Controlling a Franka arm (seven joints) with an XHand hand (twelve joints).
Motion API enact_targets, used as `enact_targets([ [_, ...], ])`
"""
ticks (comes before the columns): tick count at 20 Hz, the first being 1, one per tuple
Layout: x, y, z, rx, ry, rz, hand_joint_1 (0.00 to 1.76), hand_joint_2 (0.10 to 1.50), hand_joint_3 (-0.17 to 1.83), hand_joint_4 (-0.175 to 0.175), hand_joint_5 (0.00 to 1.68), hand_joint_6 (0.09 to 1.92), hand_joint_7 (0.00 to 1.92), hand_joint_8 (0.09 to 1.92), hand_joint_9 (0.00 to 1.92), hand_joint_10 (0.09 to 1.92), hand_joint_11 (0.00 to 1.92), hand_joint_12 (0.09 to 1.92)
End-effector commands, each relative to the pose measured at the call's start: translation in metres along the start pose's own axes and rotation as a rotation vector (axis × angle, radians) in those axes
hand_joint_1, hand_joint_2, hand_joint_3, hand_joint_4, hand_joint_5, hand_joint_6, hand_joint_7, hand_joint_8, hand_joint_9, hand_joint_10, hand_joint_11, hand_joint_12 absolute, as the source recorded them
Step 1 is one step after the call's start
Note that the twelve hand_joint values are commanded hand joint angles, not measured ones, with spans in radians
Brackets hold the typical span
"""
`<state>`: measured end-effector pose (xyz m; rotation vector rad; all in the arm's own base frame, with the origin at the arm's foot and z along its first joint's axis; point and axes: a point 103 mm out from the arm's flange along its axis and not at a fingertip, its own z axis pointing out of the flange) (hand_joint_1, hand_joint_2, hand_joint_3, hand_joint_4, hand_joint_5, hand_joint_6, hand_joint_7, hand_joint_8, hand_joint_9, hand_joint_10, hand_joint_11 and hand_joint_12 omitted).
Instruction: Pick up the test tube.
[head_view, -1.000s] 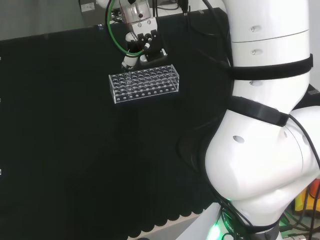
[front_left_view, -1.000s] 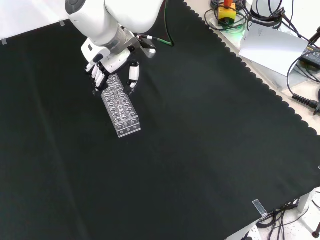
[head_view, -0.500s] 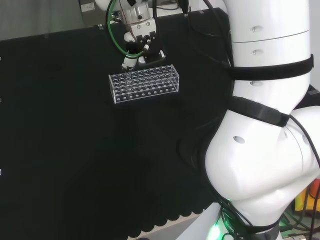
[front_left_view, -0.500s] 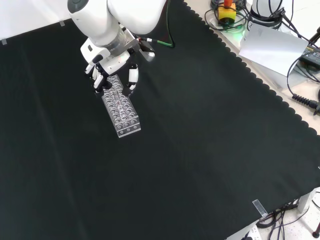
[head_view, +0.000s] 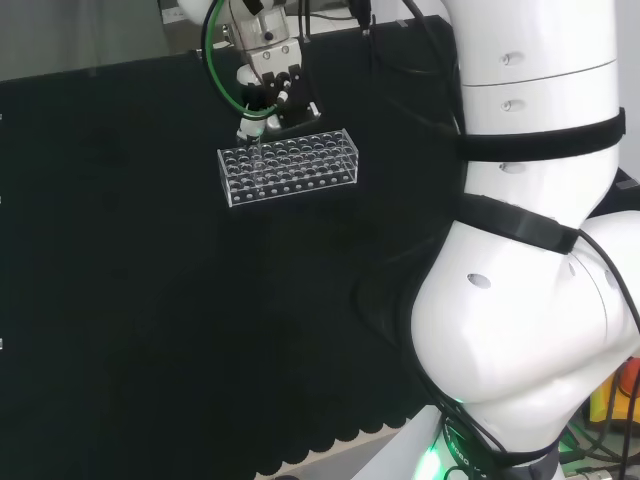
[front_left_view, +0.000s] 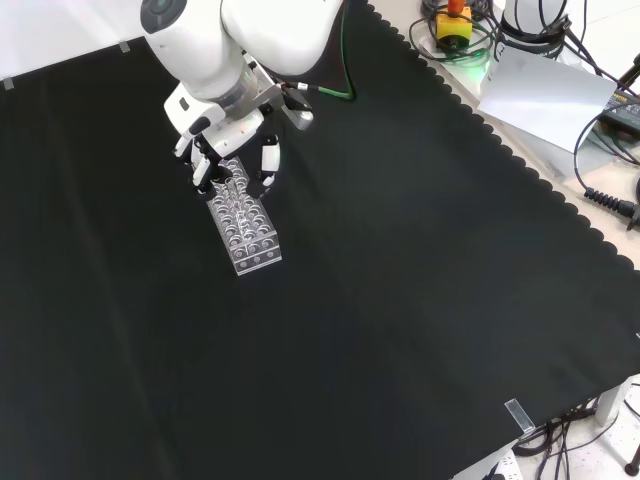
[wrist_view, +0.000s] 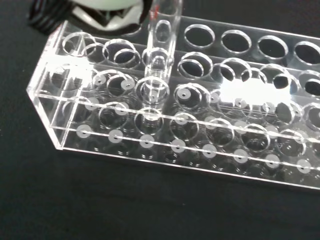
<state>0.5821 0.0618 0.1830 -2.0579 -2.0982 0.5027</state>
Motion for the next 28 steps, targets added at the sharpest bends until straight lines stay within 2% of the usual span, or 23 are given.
enact_targets([
  [1, 0.003, 0.001, 0.002, -0.002, -0.002, 0.000, 0.93, 0.65, 0.64, -0.079, 0.72, 0.76, 1.20, 0.74, 0.99, 0.66, 0.50, 1.39],
  [7, 0.009, 0.006, 0.004, -0.001, 0.000, 0.000, 0.97, 0.64, 0.67, -0.096, 0.83, 0.73, 1.36, 0.62, 1.13, 0.59, 0.63, 1.32],
  [10, 0.016, 0.009, 0.006, 0.005, 0.015, 0.005, 0.98, 0.63, 0.68, -0.111, 0.87, 0.72, 1.41, 0.57, 1.24, 0.57, 0.79, 1.26],
  [13, 0.021, 0.011, 0.006, 0.009, 0.043, 0.012, 1.01, 0.63, 0.68, -0.144, 0.88, 0.71, 1.45, 0.55, 1.37, 0.58, 1.00, 1.17],
  [17, 0.023, 0.012, 0.007, -0.010, 0.077, 0.014, 1.05, 0.63, 0.68, -0.169, 0.91, 0.70, 1.48, 0.52, 1.44, 0.60, 1.11, 1.11],
  [18, 0.024, 0.012, 0.006, -0.022, 0.079, 0.012, 1.07, 0.63, 0.68, -0.172, 0.94, 0.69, 1.49, 0.51, 1.46, 0.60, 1.14, 1.09],
  [20, 0.023, 0.012, 0.006, -0.055, 0.080, 0.012, 1.15, 0.74, 0.51, -0.167, 1.12, 0.67, 1.56, 0.47, 1.52, 0.59, 1.24, 1.03],
  [22, 0.021, 0.011, 0.005, -0.078, 0.100, 0.023, 1.19, 0.77, 0.44, -0.173, 1.24, 0.59, 1.64, 0.44, 1.55, 0.61, 1.32, 0.96],
  [28, 0.018, 0.004, 0.000, -0.121, 0.123, 0.033, 1.23, 0.69, 0.55, -0.175, 1.35, 0.47, 1.74, 0.42, 1.61, 0.67, 1.32, 0.89],
])
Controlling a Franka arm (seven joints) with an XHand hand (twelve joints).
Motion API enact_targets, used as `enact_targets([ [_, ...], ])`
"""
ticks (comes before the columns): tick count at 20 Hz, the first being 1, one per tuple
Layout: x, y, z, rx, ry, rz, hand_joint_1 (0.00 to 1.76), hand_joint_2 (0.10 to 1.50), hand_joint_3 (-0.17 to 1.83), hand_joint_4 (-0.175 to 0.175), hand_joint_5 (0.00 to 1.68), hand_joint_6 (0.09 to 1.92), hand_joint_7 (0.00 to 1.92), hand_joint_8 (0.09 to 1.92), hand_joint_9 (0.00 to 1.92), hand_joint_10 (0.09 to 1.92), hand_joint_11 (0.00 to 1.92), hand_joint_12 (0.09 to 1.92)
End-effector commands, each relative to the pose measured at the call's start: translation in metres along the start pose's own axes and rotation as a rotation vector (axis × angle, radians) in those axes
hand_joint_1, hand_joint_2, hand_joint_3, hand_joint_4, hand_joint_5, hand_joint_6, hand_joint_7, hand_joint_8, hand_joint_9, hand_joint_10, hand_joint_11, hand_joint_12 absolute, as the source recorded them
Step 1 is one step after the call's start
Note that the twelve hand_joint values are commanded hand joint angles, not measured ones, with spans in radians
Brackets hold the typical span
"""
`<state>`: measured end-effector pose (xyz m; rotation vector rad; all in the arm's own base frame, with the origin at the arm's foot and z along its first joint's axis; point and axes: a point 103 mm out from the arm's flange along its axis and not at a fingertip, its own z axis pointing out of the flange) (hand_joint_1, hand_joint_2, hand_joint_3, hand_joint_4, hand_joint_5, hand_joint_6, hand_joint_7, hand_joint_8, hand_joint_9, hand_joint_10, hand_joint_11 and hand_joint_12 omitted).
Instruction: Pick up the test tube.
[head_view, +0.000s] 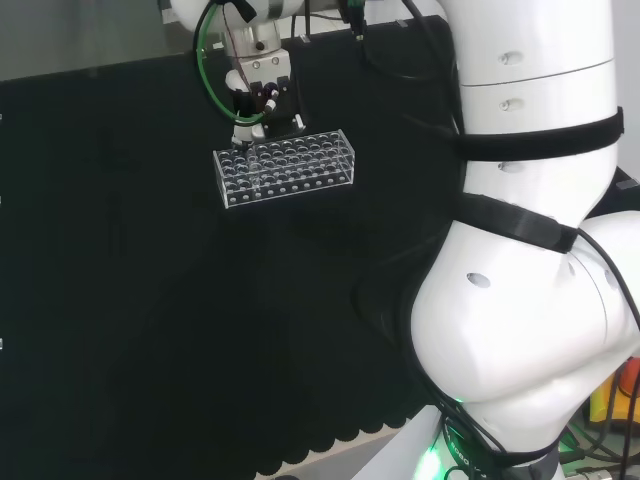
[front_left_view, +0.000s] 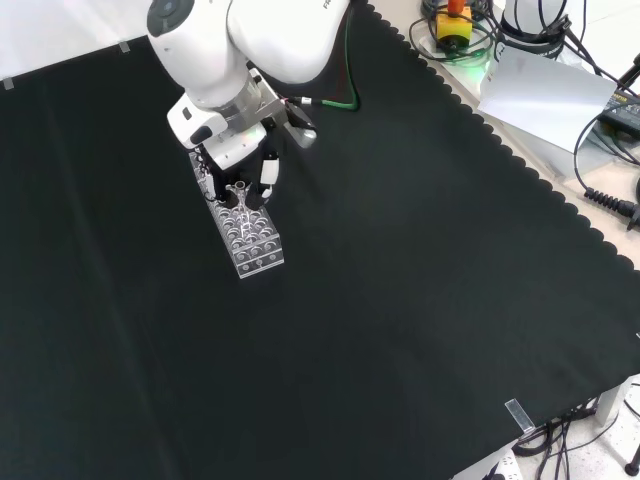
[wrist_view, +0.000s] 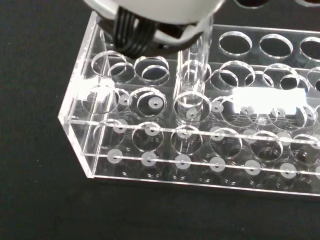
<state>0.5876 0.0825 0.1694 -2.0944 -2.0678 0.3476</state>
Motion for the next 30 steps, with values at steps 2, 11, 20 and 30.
enact_targets([
  [2, -0.004, -0.006, -0.011, -0.064, 0.039, 0.010, 1.23, 0.67, 0.57, -0.175, 1.36, 0.46, 1.74, 0.42, 1.62, 0.68, 1.32, 0.88],
  [11, -0.009, -0.017, -0.037, -0.086, 0.064, -0.007, 1.23, 0.65, 0.60, -0.175, 1.38, 0.44, 1.75, 0.42, 1.64, 0.67, 1.32, 0.87],
  [20, -0.021, -0.035, -0.090, -0.171, 0.076, -0.016, 1.23, 0.64, 0.62, -0.175, 1.38, 0.44, 1.76, 0.42, 1.64, 0.68, 1.31, 0.87],
  [30, -0.041, -0.067, -0.157, -0.264, 0.042, -0.002, 1.23, 0.64, 0.63, -0.175, 1.39, 0.44, 1.76, 0.43, 1.64, 0.68, 1.31, 0.88],
])
